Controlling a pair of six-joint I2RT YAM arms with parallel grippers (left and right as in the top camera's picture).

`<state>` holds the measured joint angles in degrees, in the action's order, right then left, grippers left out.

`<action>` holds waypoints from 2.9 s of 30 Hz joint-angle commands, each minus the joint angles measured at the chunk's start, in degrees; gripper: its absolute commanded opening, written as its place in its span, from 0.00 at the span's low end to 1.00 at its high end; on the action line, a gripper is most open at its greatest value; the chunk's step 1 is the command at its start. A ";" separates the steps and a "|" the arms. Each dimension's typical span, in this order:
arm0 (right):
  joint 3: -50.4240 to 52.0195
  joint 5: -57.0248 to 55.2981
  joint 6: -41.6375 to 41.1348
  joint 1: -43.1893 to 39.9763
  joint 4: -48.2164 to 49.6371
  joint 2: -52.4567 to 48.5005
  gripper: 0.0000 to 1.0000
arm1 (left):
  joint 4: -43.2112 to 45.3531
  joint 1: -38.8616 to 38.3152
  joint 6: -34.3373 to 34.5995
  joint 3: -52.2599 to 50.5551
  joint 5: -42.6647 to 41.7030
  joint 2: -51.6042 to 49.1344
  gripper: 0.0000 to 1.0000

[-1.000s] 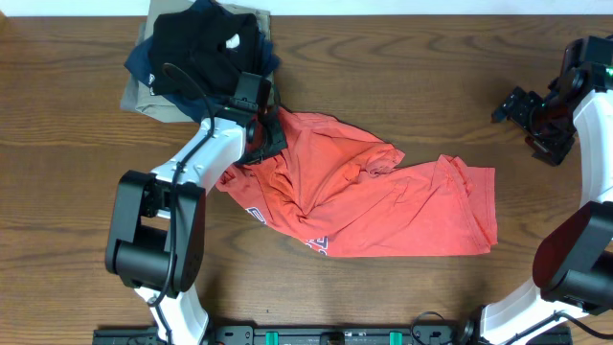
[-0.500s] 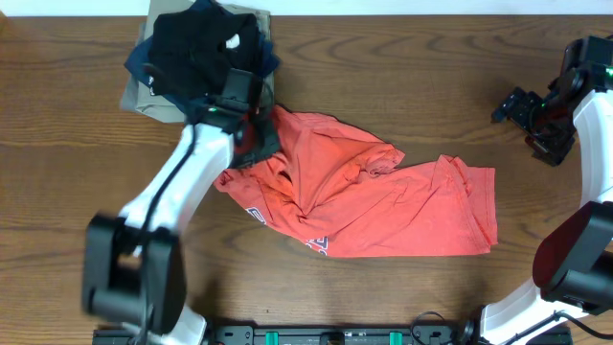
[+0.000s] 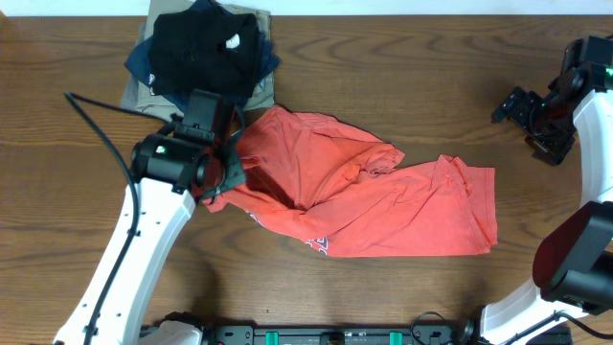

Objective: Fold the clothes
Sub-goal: 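Pull the grasped shirt edge toward the front left with the left gripper, then grasp the shirt's right hem with the right gripper and pull it rightward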

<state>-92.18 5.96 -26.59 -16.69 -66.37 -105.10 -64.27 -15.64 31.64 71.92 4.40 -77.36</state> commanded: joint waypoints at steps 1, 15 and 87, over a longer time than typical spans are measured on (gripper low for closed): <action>0.02 0.87 -1.36 0.04 1.05 -0.02 0.99 | -3.50 0.09 4.50 0.42 6.84 1.88 0.06; 0.02 19.23 -2.03 0.26 -1.29 -0.02 0.91 | -14.38 3.48 11.80 0.42 14.78 14.40 0.06; 25.66 -7.04 0.07 30.53 23.58 -1.90 0.69 | -16.06 6.36 11.78 0.42 14.73 19.76 0.17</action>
<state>-67.00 -0.05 -26.59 12.69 -42.89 -105.34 -79.99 -9.52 43.09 71.92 18.04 -57.28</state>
